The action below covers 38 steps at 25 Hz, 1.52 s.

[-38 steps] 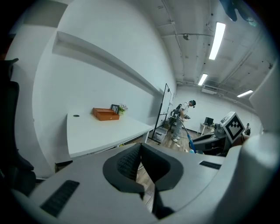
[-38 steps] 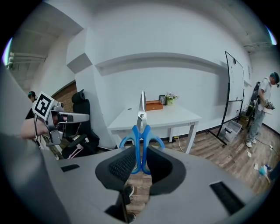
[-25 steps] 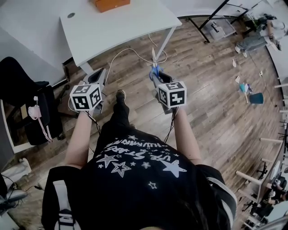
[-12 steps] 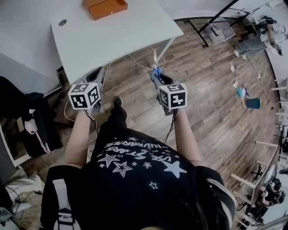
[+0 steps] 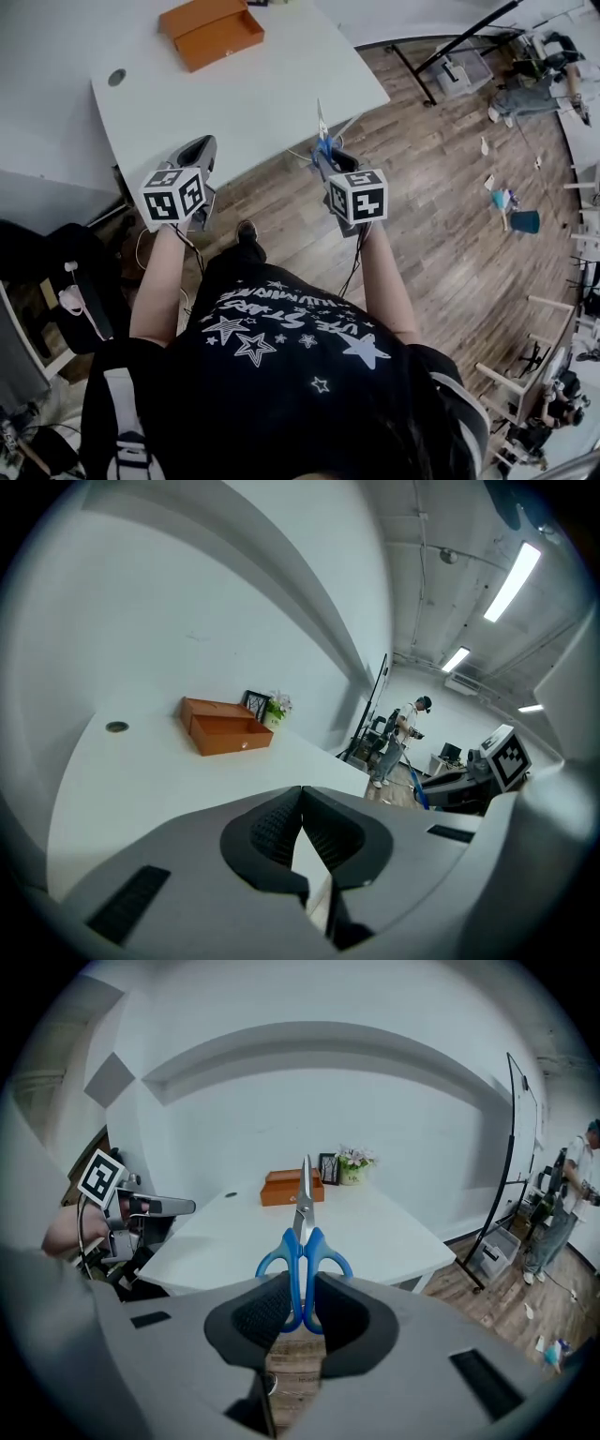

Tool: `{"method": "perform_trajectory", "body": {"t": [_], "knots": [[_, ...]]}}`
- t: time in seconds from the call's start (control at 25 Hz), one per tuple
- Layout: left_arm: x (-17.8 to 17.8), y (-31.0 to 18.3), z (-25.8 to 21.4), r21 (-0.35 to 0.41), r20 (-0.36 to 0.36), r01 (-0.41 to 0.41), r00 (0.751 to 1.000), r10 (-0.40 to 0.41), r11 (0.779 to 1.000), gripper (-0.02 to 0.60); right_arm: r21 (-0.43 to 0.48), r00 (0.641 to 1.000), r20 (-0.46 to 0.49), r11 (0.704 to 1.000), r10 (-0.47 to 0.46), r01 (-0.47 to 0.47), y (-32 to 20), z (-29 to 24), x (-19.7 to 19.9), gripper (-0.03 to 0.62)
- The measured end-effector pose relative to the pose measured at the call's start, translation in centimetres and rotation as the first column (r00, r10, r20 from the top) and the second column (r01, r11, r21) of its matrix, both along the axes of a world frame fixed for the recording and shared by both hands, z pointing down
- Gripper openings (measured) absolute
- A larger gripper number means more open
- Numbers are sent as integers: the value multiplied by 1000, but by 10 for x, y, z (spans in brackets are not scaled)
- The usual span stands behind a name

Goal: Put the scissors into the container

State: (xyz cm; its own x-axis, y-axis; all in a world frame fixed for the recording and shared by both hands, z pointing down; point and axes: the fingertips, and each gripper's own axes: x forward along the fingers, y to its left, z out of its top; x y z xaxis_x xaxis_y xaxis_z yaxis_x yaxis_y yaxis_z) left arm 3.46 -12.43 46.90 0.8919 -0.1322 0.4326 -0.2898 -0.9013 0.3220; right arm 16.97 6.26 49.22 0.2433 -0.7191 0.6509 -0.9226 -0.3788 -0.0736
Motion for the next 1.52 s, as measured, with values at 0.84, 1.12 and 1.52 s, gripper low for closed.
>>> {"method": "perform_trajectory", "body": {"t": [0.84,1.12,1.52], "knots": [[33,-116,21,-58,20,122,992,-121,991,20,-19,985,-92,990,-144,143,-163,-11,86,96],[51,-144,14,-19,27,266,964,-265,964,20,-14,942,-126,950,-311,312,-224,-18,132,97],[84,-181,0,17,3,429,903,-429,903,20,-100,800,-236,832,-552,545,-311,-23,176,97]]}}
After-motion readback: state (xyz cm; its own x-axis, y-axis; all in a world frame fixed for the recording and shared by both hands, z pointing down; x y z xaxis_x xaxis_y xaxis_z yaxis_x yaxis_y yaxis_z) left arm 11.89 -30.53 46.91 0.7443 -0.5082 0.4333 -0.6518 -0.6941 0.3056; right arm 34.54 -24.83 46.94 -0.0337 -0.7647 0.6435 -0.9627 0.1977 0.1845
